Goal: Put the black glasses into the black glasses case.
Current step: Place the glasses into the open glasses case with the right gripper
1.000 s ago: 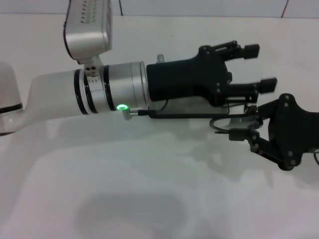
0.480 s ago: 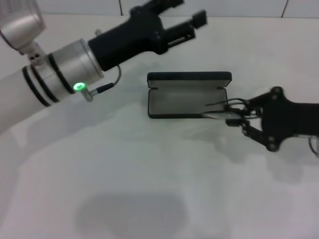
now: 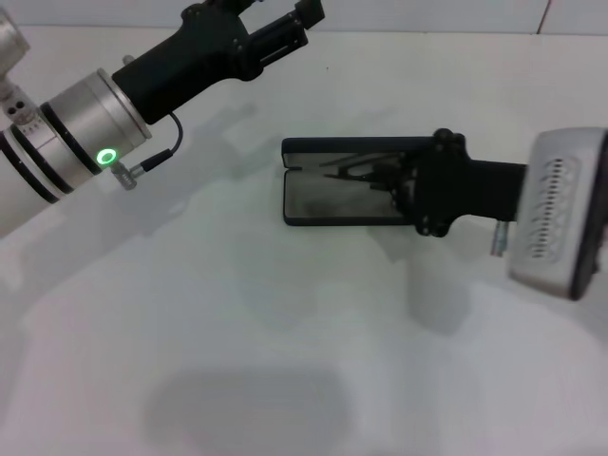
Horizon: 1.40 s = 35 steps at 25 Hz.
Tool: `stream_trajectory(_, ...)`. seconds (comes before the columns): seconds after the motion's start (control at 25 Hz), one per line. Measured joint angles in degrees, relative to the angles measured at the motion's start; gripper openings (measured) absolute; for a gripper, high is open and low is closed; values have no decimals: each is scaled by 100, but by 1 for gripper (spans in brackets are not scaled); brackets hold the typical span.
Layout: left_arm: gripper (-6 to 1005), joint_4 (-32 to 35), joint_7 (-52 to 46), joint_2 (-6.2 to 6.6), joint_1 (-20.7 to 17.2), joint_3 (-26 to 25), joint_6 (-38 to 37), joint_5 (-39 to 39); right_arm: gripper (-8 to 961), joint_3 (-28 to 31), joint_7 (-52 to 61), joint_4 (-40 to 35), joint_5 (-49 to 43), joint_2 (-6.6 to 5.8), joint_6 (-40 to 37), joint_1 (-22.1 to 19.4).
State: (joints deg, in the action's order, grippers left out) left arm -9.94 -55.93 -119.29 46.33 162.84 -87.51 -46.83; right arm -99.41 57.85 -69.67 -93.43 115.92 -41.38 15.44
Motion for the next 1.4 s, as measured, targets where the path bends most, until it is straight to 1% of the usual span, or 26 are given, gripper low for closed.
stream_trajectory(0.08, 848, -3, 3, -4, 33, 6, 67, -9, 193, -323, 0, 10, -46, 2, 501, 29)
stream_trajectory(0.28, 848, -6, 31, -7, 58, 10, 94, -13, 195, -1294, 7, 108, -132, 15, 2046, 99)
stream_trajectory(0.36, 848, -8, 39, -7, 67, 11, 94, -15, 196, -1562, 4, 152, -141, 16, 2427, 100)
stream_trajectory(0.44, 848, -8, 53, -9, 84, 11, 94, -14, 197, -1715, 4, 205, -143, 17, 2621, 102)
stream_trajectory(0.6, 848, -8, 61, -17, 103, 11, 100, 7, 198, -1843, 8, 295, -120, 25, 2748, 105)
stream_trajectory(1.4, 848, 34, 81, -21, 46, 11, 103, 30, 207, -1893, -16, 510, -143, 25, 2899, 155)
